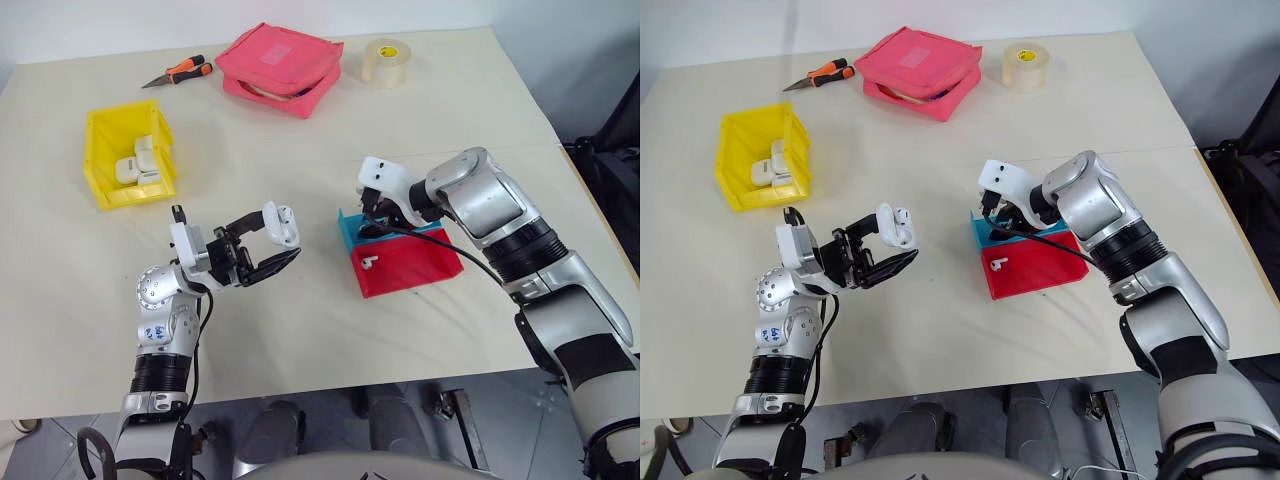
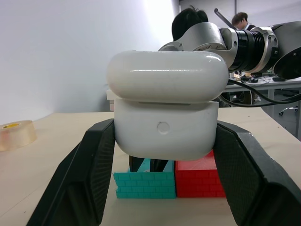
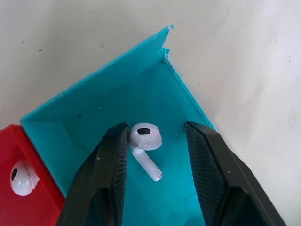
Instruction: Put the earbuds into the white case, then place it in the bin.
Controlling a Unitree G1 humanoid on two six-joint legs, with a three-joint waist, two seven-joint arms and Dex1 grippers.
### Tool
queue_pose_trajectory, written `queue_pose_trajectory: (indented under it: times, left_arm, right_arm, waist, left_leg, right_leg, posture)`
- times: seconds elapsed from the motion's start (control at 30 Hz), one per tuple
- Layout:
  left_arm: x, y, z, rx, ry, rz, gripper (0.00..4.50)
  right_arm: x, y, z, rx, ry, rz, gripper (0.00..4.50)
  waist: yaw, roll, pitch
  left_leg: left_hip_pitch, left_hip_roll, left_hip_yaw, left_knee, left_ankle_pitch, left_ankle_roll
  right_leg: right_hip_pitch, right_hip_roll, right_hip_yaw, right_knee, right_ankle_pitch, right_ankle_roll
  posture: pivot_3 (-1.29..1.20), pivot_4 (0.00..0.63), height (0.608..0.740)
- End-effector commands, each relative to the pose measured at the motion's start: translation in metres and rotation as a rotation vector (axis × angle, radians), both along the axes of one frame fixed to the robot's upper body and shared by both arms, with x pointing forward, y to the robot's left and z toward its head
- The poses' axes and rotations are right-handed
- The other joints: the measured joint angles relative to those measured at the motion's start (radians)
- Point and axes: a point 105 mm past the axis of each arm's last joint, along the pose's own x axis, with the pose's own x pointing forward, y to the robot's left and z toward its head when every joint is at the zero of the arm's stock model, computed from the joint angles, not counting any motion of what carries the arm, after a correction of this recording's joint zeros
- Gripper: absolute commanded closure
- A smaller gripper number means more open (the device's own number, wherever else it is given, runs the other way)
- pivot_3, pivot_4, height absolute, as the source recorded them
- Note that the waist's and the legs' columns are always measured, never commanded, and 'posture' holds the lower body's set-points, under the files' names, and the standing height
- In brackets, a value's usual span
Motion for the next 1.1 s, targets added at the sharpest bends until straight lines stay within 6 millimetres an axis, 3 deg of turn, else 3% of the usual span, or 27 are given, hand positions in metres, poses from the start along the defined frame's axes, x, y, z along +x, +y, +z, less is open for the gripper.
queue_pose_trajectory:
  times: [0.03, 0.1, 0.43, 0.77, 1.0, 1.1]
  left_arm:
    - [-0.004, 0.002, 0.007, 0.006, -0.041, 0.004, 1.73]
    - [-0.005, 0.002, 0.007, 0.006, -0.042, 0.003, 1.73]
    - [-0.005, 0.003, 0.008, 0.013, -0.043, -0.014, 1.73]
    - [-0.001, -0.003, 0.009, 0.011, -0.039, -0.051, 1.73]
    - [0.002, -0.009, 0.009, 0.01, -0.03, -0.094, 1.73]
    - [0.002, -0.012, 0.007, 0.013, -0.022, -0.126, 1.73]
  right_arm:
    - [0.002, 0.001, 0.006, -0.022, -0.03, 0.011, 3.45]
    - [0.003, 0.001, 0.006, -0.022, -0.033, 0.012, 4.04]
    - [0.003, 0.005, 0.022, 0.071, -0.077, 0.007, 4.03]
    - [-0.016, 0.001, 0.055, 0.346, -0.206, 0.024, 4.03]
    - [-0.043, -0.009, 0.067, 0.551, -0.265, 0.009, 4.03]
    - [-0.07, -0.004, 0.079, 0.707, -0.239, 0.048, 4.03]
  waist:
    - [-0.001, 0.0, 0.0]
    - [-0.001, 0.0, 0.0]
    - [-0.002, 0.0, 0.0]
    - [0.001, 0.0, 0.0]
    - [0.005, 0.0, 0.0]
    - [0.007, 0.0, 0.0]
  left_leg:
    - [0.0, 0.0, 0.0, 0.0, 0.0, 0.0]
    - [0.0, 0.0, 0.0, 0.0, 0.0, 0.0]
    - [0.0, 0.0, 0.0, 0.001, 0.0, 0.0]
    - [-0.001, 0.0, 0.0, 0.001, 0.0, 0.0]
    - [-0.001, 0.0, 0.0, 0.001, -0.001, 0.0]
    - [-0.001, 0.001, 0.0, 0.001, -0.001, 0.0]
  right_leg:
    - [0.0, 0.0, 0.0, 0.0, 0.0, 0.0]
    - [0.0, 0.0, 0.0, 0.0, 0.0, 0.0]
    - [0.0, 0.0, 0.0, 0.0, 0.0, 0.0]
    - [0.0, -0.001, -0.003, 0.0, 0.0, -0.001]
    - [0.0, -0.001, -0.003, 0.0, 0.0, -0.001]
    - [0.0, -0.001, -0.003, 0.0, 0.0, -0.001]
  posture:
    - [0.0, 0.15, 0.74]
    - [0.0, 0.15, 0.74]
    - [0.0, 0.15, 0.74]
    - [0.0, 0.15, 0.74]
    - [0.0, 0.15, 0.74]
    - [0.0, 0.15, 0.74]
